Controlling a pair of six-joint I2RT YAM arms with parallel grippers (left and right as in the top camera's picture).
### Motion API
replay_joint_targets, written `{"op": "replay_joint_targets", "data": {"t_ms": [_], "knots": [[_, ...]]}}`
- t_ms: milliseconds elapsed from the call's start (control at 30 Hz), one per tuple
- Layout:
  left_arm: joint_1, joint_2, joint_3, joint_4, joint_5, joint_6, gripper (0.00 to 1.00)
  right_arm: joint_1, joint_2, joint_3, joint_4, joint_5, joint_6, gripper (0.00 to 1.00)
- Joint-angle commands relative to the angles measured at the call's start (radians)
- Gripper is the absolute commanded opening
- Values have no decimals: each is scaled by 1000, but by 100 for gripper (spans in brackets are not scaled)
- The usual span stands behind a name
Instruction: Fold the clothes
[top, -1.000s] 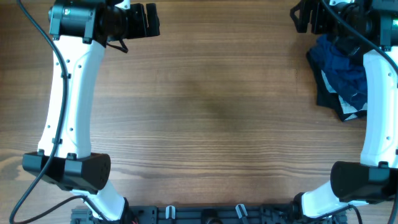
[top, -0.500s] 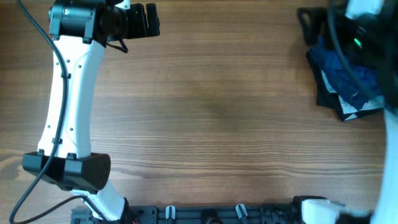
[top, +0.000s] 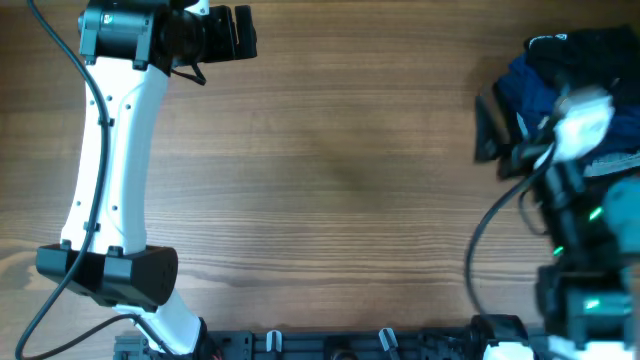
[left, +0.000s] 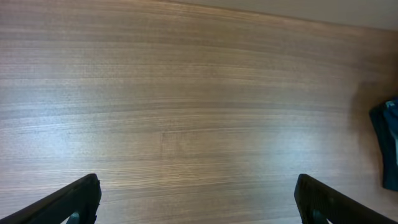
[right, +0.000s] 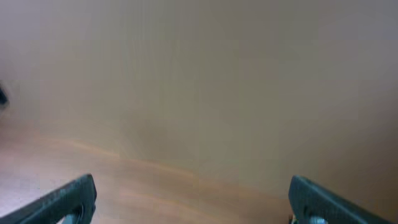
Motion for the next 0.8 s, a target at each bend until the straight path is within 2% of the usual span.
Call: {"op": "replay_joint_targets", "data": {"t_ms": [0,200,367,533,767], "knots": [[-3,5,0,1,16,-9,100,-2,-185,-234,88,12,3,100],[-4,5,0,1,16,-9,100,-2,-382,-500,157,49,107,100],[-3,5,0,1,16,-9,100,-2,-521,-657,195,57,103,100],[-4,5,0,1,16,-9,100,-2,-618,-752,195,58,103,100],[-4,5,0,0,16,-9,100,-2,-653,-757,94,57,104,100]]}}
